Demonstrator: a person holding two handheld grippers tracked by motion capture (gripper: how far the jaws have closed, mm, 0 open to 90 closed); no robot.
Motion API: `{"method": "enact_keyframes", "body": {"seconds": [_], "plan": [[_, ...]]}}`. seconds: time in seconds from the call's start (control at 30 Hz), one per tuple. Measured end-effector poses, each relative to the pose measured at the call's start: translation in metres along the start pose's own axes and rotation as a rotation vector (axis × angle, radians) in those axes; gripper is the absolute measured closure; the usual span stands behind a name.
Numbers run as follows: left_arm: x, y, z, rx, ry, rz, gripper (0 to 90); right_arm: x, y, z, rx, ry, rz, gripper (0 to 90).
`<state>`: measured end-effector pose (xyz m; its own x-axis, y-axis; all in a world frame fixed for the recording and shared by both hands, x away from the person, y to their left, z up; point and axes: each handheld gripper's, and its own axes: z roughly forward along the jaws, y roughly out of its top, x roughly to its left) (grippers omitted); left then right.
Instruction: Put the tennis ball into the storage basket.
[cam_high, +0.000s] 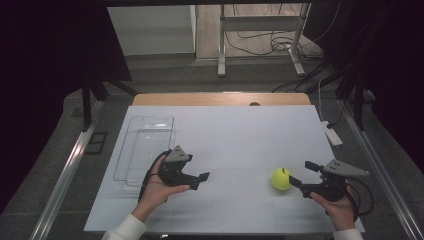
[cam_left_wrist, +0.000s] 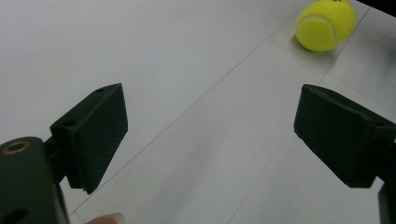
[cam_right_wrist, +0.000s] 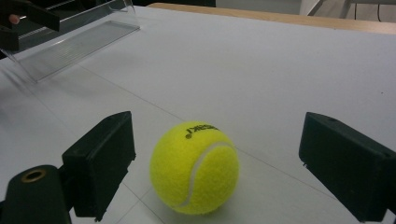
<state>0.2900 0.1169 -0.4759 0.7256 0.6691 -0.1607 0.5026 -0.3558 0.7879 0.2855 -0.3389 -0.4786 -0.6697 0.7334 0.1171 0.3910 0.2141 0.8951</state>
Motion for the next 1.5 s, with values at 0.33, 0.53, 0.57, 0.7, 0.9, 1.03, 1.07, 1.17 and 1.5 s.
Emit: {"method": "enact_keyframes", "body": {"seconds": [0.33, 0.53, 0.57, 0.7, 0.9, 1.03, 1.07, 1.17, 1.5], "plan": [[-0.004, 0.005, 0.007, 0.005, -0.013, 0.019, 10.7, -0.001, 0.000, -0.001, 0.000, -0.003, 0.003, 10.9], [-0.005, 0.009, 0.013, 0.012, -0.022, 0.026, 10.6, -0.001, -0.001, 0.000, 0.003, -0.004, 0.001, 10.9], [-0.005, 0.009, 0.013, 0.012, -0.022, 0.026, 10.6, -0.001, -0.001, 0.000, 0.003, -0.004, 0.001, 10.9], [-0.008, 0.012, 0.018, 0.014, -0.025, 0.035, 10.6, -0.001, -0.001, 0.000, 0.002, -0.004, 0.002, 10.9], [-0.011, 0.016, 0.027, 0.024, -0.047, 0.047, 10.6, -0.001, 0.000, -0.001, 0.000, -0.002, 0.003, 11.0], [-0.016, 0.019, 0.033, 0.031, -0.057, 0.057, 10.5, -0.003, -0.001, -0.002, -0.002, -0.003, 0.006, 10.9], [-0.016, 0.019, 0.033, 0.031, -0.057, 0.057, 10.5, -0.003, -0.001, -0.002, -0.002, -0.004, 0.007, 11.0], [-0.019, 0.022, 0.036, 0.034, -0.064, 0.061, 10.5, -0.003, -0.001, -0.002, -0.003, -0.004, 0.007, 11.0], [-0.028, 0.035, 0.054, 0.051, -0.102, 0.089, 10.2, -0.003, -0.001, -0.002, -0.001, -0.006, 0.003, 11.0]]}}
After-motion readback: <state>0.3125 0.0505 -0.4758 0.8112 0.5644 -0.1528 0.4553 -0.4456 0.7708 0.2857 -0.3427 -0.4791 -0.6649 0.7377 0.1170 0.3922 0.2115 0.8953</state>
